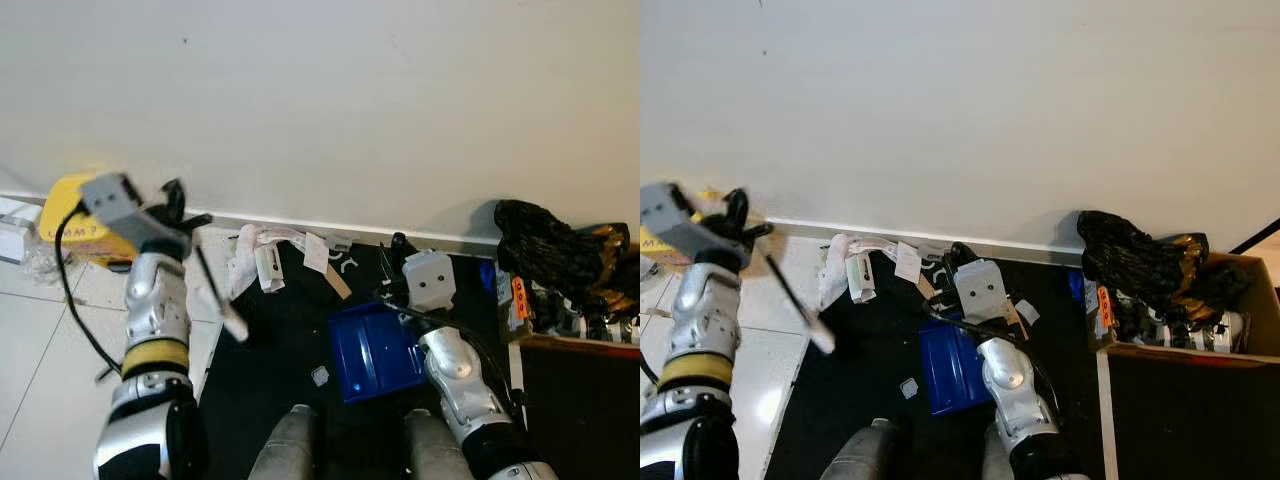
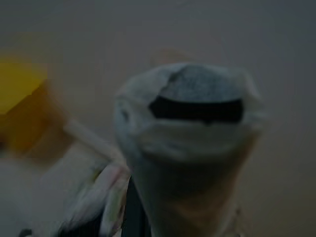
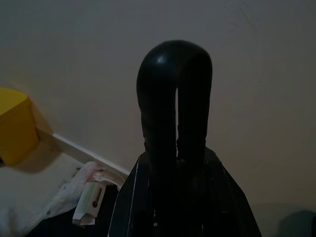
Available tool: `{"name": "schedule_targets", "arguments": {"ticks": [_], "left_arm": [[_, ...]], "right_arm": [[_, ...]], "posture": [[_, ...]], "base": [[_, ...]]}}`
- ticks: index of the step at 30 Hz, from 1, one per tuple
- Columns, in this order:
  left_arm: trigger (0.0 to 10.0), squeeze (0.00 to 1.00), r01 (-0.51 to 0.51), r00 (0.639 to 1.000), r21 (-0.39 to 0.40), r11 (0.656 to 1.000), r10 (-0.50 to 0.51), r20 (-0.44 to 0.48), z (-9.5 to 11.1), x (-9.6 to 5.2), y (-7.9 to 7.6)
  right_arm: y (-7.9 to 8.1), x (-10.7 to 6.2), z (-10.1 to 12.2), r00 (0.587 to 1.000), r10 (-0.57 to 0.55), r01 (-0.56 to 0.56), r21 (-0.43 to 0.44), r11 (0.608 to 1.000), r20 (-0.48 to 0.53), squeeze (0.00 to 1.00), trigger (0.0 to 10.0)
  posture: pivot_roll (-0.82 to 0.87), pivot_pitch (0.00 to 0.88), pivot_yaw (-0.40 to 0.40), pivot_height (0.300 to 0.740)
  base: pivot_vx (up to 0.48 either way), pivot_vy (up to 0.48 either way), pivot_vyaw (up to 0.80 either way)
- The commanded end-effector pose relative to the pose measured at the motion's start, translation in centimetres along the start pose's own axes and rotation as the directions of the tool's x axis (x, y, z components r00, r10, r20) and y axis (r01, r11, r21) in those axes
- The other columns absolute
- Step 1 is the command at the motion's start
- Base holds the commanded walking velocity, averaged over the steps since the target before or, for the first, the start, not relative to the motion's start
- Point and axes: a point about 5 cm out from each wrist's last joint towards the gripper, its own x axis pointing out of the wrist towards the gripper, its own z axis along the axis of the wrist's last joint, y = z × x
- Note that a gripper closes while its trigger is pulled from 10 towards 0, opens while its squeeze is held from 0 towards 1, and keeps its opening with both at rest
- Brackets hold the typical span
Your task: Sweep floor
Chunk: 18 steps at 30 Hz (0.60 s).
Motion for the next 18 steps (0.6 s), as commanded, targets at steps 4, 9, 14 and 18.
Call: {"name": "schedule_targets", "arguments": {"ticks": [4, 9, 14, 18], "left_arm": [[10.0, 0.00, -0.364, 0.926, -0.230, 0.903, 0.323, -0.196, -5.9, -3.3, 2.4], [10.0, 0.00, -0.380, 0.910, -0.323, 0.866, 0.288, -0.300, -7.9, -3.8, 0.1], [10.0, 0.00, -0.225, 0.952, -0.531, 0.817, 0.068, -0.300, -8.7, -3.0, -5.8], [10.0, 0.00, -0.164, 0.951, -0.610, 0.775, -0.040, -0.307, -9.0, -2.9, -7.8]], "right_arm": [[1.3, -0.5, -0.8, 0.998, 0.037, -0.035, 0.053, 0.998, -0.042, 0.00, 10.0], [0.9, -0.7, -1.0, 0.998, 0.033, -0.031, 0.046, 0.998, -0.050, 0.00, 10.0], [0.6, -0.9, -1.2, 0.998, 0.017, -0.014, 0.044, 0.999, -0.057, 0.00, 10.0], [0.8, -0.8, -1.2, 0.998, 0.014, -0.012, 0.049, 0.999, -0.056, 0.00, 10.0]], "posture": [[0.05, 0.279, 0.056, 0.740], [0.05, 0.281, 0.061, 0.740], [0.04, 0.284, 0.069, 0.740], [0.04, 0.287, 0.073, 0.740]], "base": [[0.000, 0.000, 0.00], [0.000, 0.000, 0.00], [0.000, 0.000, 0.00], [0.000, 0.000, 0.00]]}}
